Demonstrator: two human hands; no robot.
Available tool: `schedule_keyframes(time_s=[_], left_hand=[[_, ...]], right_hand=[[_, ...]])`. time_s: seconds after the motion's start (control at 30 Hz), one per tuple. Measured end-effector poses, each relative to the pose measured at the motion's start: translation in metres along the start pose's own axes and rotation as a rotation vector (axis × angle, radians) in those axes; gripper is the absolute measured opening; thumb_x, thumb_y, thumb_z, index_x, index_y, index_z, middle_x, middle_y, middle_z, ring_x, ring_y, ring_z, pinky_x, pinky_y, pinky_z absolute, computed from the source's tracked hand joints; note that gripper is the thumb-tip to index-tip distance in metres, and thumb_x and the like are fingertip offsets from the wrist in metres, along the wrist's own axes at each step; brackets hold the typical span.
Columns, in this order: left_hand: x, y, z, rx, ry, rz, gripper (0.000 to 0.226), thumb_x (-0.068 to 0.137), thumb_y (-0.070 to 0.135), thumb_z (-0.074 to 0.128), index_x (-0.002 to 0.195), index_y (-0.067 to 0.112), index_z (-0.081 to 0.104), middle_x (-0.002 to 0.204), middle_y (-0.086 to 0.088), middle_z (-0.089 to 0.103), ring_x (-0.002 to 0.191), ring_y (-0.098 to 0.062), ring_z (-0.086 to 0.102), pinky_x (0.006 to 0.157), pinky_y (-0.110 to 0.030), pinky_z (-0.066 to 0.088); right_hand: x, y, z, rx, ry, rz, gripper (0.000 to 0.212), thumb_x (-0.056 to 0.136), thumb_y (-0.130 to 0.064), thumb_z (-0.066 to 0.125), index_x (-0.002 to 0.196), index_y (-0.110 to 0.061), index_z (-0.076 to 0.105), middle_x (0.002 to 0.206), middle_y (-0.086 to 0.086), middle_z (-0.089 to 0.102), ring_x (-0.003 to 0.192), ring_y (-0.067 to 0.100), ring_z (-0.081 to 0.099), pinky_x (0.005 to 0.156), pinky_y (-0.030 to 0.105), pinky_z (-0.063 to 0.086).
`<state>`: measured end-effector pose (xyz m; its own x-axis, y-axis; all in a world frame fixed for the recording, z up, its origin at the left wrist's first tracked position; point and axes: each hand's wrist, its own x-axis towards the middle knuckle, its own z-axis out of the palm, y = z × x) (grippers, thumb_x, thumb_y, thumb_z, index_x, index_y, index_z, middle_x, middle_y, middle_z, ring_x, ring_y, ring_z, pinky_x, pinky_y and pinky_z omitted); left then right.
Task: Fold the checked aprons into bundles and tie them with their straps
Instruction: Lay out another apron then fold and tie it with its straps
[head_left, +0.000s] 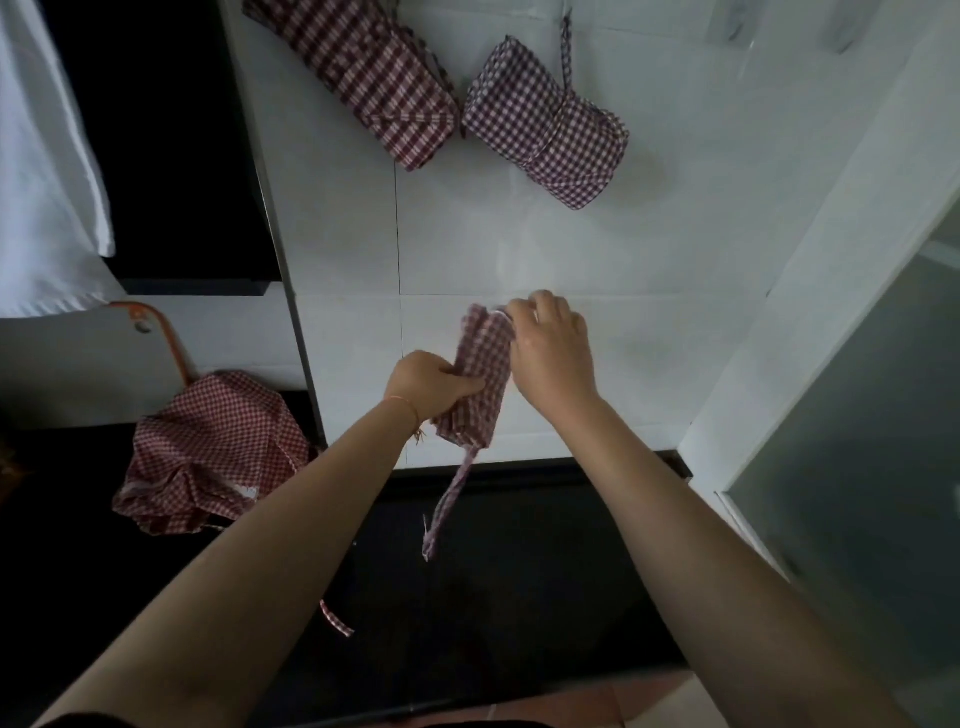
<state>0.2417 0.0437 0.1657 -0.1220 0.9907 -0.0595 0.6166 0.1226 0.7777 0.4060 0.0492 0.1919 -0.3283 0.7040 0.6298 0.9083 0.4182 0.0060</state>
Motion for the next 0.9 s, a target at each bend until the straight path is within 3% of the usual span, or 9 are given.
schedule_keyframes(time_s=[0.03,0.1,0.2,0.37,0.47,0.53,0.6,0.7,0.9], left_hand=[[0.0,-0.005,0.004,-0.278,0.002,-0.134,0.034,0.082,0.036,0.078,0.091,0.003,0.074,0.082,-0.008,0.073,0.072,-0.021,0.07,0.064,-0.032,0.059],[0.0,-0.008,0.013,-0.815,-0.114,-0.333,0.038,0.087,0.022,0.074,0.113,-0.005,0.065,0.1,-0.018,0.072,0.077,-0.025,0.069,0.063,-0.035,0.06],[-0.003,-0.013,0.025,-1.276,-0.236,-0.452,0.017,0.097,0.011,0.058,0.11,0.002,0.063,0.106,-0.02,0.068,0.089,-0.024,0.064,0.078,-0.035,0.054],[-0.012,-0.016,0.032,-1.334,-0.294,-0.42,0.019,0.097,0.008,0.051,0.081,0.009,0.061,0.081,-0.009,0.062,0.075,-0.019,0.062,0.063,-0.028,0.057],[-0.021,-0.013,0.019,-1.006,-0.267,-0.382,0.025,0.095,0.024,0.059,0.073,0.012,0.06,0.066,-0.004,0.057,0.059,-0.016,0.055,0.063,-0.03,0.053],[-0.021,-0.022,0.014,-0.394,0.032,-0.221,0.037,0.091,0.043,0.057,0.069,0.013,0.059,0.061,0.001,0.056,0.054,-0.016,0.051,0.057,-0.031,0.048],[-0.02,-0.033,0.012,0.043,0.401,0.218,0.037,0.086,0.053,0.06,0.082,0.015,0.06,0.078,0.005,0.059,0.072,-0.016,0.054,0.067,-0.031,0.045],[-0.01,-0.042,0.012,0.377,0.135,0.652,0.07,0.074,0.055,0.076,0.131,0.021,0.054,0.122,-0.001,0.063,0.115,-0.022,0.056,0.109,-0.044,0.033],[0.001,-0.041,0.001,0.467,0.045,0.553,0.026,0.088,0.036,0.067,0.108,0.02,0.065,0.096,0.0,0.067,0.086,-0.022,0.061,0.075,-0.033,0.049]], right_hand=[[-0.004,-0.006,-0.003,0.135,-0.05,0.057,0.027,0.083,-0.005,0.062,0.11,-0.006,0.061,0.109,0.011,0.057,0.102,0.029,0.055,0.083,0.04,0.047],[-0.009,-0.022,-0.007,0.403,-0.413,0.161,0.029,0.086,-0.029,0.063,0.109,-0.012,0.061,0.106,0.004,0.055,0.099,0.022,0.057,0.079,0.036,0.05],[-0.018,-0.041,0.002,0.131,-0.722,0.047,0.07,0.075,-0.046,0.074,0.131,-0.014,0.047,0.122,0.005,0.046,0.111,0.024,0.049,0.089,0.038,0.047],[-0.038,-0.053,0.021,-0.218,-0.392,-0.065,0.054,0.082,-0.002,0.064,0.13,-0.01,0.042,0.123,0.011,0.048,0.112,0.031,0.05,0.083,0.037,0.041],[-0.035,-0.037,0.02,-0.104,-0.383,-0.017,0.044,0.085,0.0,0.059,0.125,-0.013,0.047,0.118,0.008,0.051,0.106,0.029,0.052,0.072,0.034,0.039],[-0.03,-0.022,0.017,-0.013,-0.419,0.021,0.038,0.087,0.0,0.056,0.122,-0.016,0.051,0.112,0.006,0.052,0.1,0.027,0.053,0.068,0.034,0.041],[-0.024,-0.01,0.014,0.095,-0.492,0.024,0.036,0.087,-0.001,0.054,0.12,-0.016,0.056,0.108,0.005,0.054,0.095,0.027,0.056,0.071,0.038,0.047],[-0.016,-0.002,0.009,0.331,-0.568,0.075,0.025,0.088,-0.01,0.064,0.111,-0.019,0.061,0.104,0.002,0.06,0.092,0.023,0.059,0.077,0.037,0.05],[-0.02,0.011,0.011,0.632,-0.552,0.315,0.035,0.081,-0.019,0.079,0.111,-0.018,0.06,0.098,-0.003,0.065,0.09,0.017,0.064,0.079,0.03,0.053]])
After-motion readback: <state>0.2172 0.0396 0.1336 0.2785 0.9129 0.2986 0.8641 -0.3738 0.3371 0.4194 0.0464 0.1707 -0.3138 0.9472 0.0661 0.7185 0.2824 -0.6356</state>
